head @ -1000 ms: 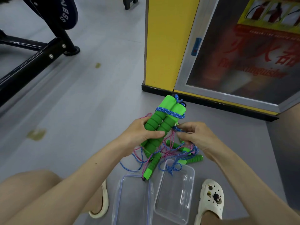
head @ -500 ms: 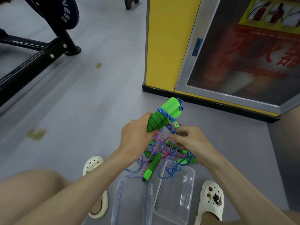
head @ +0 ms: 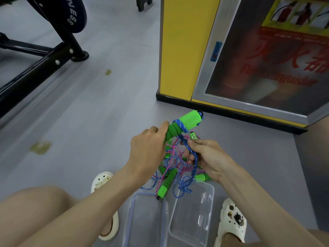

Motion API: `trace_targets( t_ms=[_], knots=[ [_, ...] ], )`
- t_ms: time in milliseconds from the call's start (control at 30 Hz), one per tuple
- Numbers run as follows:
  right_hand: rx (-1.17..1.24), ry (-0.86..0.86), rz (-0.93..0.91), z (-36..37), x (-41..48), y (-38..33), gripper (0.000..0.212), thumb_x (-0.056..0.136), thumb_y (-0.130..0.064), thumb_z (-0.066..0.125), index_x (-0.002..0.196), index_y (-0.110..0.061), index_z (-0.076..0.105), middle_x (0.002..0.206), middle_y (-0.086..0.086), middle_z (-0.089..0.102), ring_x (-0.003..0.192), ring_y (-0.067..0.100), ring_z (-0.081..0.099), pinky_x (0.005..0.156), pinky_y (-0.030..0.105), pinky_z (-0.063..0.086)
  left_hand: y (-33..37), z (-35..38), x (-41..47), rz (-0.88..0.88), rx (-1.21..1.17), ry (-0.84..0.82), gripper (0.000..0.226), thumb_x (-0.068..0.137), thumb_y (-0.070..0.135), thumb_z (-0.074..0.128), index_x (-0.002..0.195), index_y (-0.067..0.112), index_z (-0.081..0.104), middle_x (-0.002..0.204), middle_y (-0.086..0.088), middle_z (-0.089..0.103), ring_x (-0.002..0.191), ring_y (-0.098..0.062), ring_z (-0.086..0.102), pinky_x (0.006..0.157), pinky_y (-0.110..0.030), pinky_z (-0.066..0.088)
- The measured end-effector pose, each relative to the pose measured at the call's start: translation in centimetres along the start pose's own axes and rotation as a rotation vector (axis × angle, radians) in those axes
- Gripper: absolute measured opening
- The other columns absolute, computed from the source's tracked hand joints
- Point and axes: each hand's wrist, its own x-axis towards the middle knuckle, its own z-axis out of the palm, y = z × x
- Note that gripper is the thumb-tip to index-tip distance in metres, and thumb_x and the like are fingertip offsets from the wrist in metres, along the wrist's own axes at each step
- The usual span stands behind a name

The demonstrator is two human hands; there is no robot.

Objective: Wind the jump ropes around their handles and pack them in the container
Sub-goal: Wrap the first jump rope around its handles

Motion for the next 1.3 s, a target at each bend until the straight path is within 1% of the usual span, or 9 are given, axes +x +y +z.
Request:
trace_targets(
  t_ms=[167, 400, 467, 533, 667, 800, 933, 1100, 1300],
  knots=[
    [-0.006, -0.078, -0.004, -0.1, 0.3, -0.1, 0.020, 0.095, -0.009, 0.052, 0.104, 0.007, 0.057, 0.053, 0.007, 0.056, 0.034, 0.004, 0.029, 0.034, 0.015, 0.022, -0.1, 0.7, -0.4, 0.076, 0.145, 0.111, 0.064, 0.040, -0.002, 0.078, 0.103, 0.011, 0.070, 0.061, -0.004, 0.060, 0.048, -0.024, 0.054, 0.042, -0.023, 0.023],
    [0.050, -0.016, -0.051, 0.4, 0.0, -0.1, 0.038, 0.074, -0.041, 0.067, 0.072, -0.004, 0.059, 0.055, 0.008, 0.048, 0.037, 0.007, 0.024, 0.037, 0.017, 0.019, 0.4, 2.2, -0.9, 0.195, 0.180, 0.336, 0.053, 0.071, 0.004, 0.038, 0.116, 0.012, 0.066, 0.080, -0.009, 0.067, 0.060, -0.026, 0.060, 0.049, -0.030, 0.045],
    [0.060, 0.029, -0.074, 0.2, 0.0, -0.1, 0.038, 0.080, -0.040, 0.065, 0.068, -0.005, 0.055, 0.053, 0.007, 0.045, 0.036, 0.007, 0.023, 0.036, 0.017, 0.019, 0.6, 2.7, -0.9, 0.235, 0.144, 0.323, 0.052, 0.075, 0.010, 0.048, 0.126, 0.012, 0.061, 0.089, -0.010, 0.068, 0.068, -0.026, 0.062, 0.057, -0.031, 0.048],
    [0.058, 0.057, -0.116, -0.1, 0.1, -0.4, 0.035, 0.087, -0.034, 0.063, 0.067, -0.006, 0.054, 0.052, 0.006, 0.046, 0.036, 0.007, 0.024, 0.036, 0.017, 0.020, 0.8, 3.1, -0.9, 0.251, 0.041, 0.245, 0.059, 0.078, 0.030, 0.062, 0.134, 0.013, 0.052, 0.096, -0.008, 0.066, 0.080, -0.026, 0.062, 0.070, -0.034, 0.050],
    [-0.021, 0.091, -0.183, -1.2, 0.5, -0.9, 0.042, 0.091, -0.034, 0.058, 0.057, -0.010, 0.051, 0.054, 0.006, 0.044, 0.039, 0.009, 0.023, 0.038, 0.018, 0.022, 1.3, 0.7, -0.1, 0.001, -0.494, -0.103, 0.068, 0.086, 0.063, 0.046, 0.141, 0.024, 0.044, 0.114, 0.001, 0.059, 0.102, -0.017, 0.055, 0.084, -0.033, 0.047],
    [-0.031, -0.014, -0.164, -1.7, 0.0, -0.6, 0.039, 0.094, -0.033, 0.052, 0.063, -0.009, 0.052, 0.048, 0.000, 0.047, 0.039, 0.008, 0.026, 0.040, 0.018, 0.024, 0.5, -1.3, 1.3, -0.465, -1.225, -0.542, 0.053, 0.082, 0.045, 0.067, 0.129, 0.024, 0.056, 0.109, -0.002, 0.067, 0.093, -0.014, 0.066, 0.085, -0.031, 0.054],
    [-0.056, -0.058, -0.182, -1.9, -0.6, -0.6, 0.039, 0.086, -0.041, 0.052, 0.066, -0.008, 0.051, 0.044, -0.003, 0.044, 0.044, 0.011, 0.029, 0.045, 0.020, 0.029, 0.3, -1.4, 0.3, -0.487, -1.557, -0.911, 0.050, 0.077, 0.032, 0.076, 0.122, 0.018, 0.060, 0.111, -0.011, 0.070, 0.095, -0.025, 0.069, 0.080, -0.039, 0.055],
    [-0.169, 0.033, -0.207, -1.8, -0.1, -0.3, 0.032, 0.088, -0.039, 0.057, 0.074, -0.011, 0.064, 0.053, 0.005, 0.054, 0.043, 0.011, 0.040, 0.053, 0.025, 0.037, 0.2, -1.2, 0.7, -0.454, -1.418, -0.537, 0.035, 0.076, 0.009, 0.078, 0.106, 0.021, 0.064, 0.096, -0.004, 0.072, 0.083, -0.016, 0.070, 0.070, -0.029, 0.058],
    [-0.336, 0.031, -0.223, -1.2, -0.1, 0.1, 0.022, 0.091, -0.017, 0.061, 0.086, 0.004, 0.066, 0.055, 0.009, 0.055, 0.035, 0.010, 0.041, 0.040, 0.021, 0.037, -0.5, -0.7, 0.8, -0.320, -0.724, -0.215, 0.050, 0.073, 0.044, 0.076, 0.118, 0.037, 0.055, 0.093, 0.007, 0.069, 0.089, -0.021, 0.064, 0.078, -0.038, 0.052]
  ],
)
